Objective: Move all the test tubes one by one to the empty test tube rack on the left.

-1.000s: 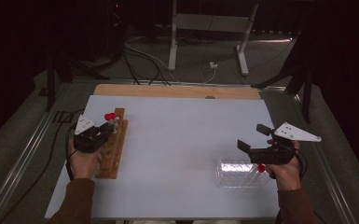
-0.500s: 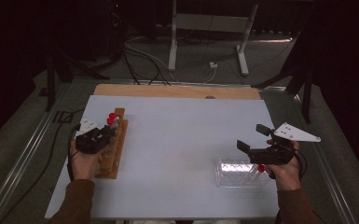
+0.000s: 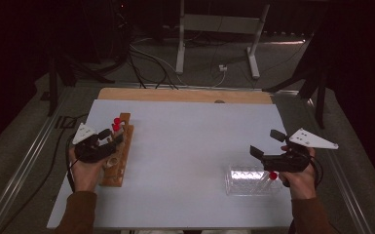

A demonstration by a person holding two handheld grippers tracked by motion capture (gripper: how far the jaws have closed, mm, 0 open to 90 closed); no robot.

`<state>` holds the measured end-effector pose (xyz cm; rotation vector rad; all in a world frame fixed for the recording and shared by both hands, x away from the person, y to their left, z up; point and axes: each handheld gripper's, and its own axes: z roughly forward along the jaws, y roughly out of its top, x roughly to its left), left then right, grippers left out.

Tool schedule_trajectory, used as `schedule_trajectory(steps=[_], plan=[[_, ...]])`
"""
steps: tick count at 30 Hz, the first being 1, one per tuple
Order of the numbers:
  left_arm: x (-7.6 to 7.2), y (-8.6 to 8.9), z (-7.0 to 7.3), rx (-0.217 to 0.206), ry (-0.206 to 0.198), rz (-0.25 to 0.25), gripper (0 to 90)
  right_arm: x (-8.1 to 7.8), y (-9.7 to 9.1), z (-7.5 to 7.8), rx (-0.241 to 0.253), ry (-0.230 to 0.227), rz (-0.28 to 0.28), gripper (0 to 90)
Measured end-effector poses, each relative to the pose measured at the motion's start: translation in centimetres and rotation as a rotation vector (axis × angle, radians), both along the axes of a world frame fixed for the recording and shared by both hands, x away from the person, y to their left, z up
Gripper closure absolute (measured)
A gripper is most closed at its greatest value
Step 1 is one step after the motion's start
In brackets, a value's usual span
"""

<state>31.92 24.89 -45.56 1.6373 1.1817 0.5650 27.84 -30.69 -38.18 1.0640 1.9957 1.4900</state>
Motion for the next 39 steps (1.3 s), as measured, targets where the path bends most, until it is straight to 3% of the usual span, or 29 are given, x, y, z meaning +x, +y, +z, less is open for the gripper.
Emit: schedule_trajectory(steps=[3,7,9,12,17,21,27,34,39], plan=[[-0.7,-0.1,0.1,-0.017,-0.019,0.009,30.7,-0.1,-0.2,0.0,-0.023,-0.008,-0.017,0.0],[-1.4,-0.3,0.4,-0.029,-0.027,0.025,16.8,-0.2,-0.6,-0.3,-0.027,-0.002,-0.029,0.0],[-1.7,-0.5,0.7,-0.039,-0.036,0.018,13.6,-0.2,-0.9,-0.5,-0.027,0.004,-0.036,1.9],[-2.1,-0.9,1.0,-0.041,-0.035,0.003,1.3,-0.4,-1.5,-0.8,-0.033,0.011,-0.042,5.5],[-2.5,-1.5,1.4,-0.033,-0.046,-0.018,0.5,-0.8,-2.8,-1.4,-0.047,0.030,-0.075,9.6],[-2.8,-1.8,1.6,-0.031,-0.053,-0.029,0.5,-1.3,-3.9,-1.9,-0.046,0.036,-0.104,18.0],[-3.1,-2.4,2.1,-0.025,-0.068,-0.049,0.6,-1.8,-5.4,-3.4,-0.088,0.046,-0.124,38.7],[-3.3,-2.8,2.3,-0.021,-0.077,-0.063,0.6,-2.4,-6.3,-4.6,-0.094,0.071,-0.111,56.4],[-3.3,-3.0,2.3,-0.016,-0.069,-0.064,0.6,-2.6,-6.5,-5.4,-0.089,0.087,-0.096,62.4]])
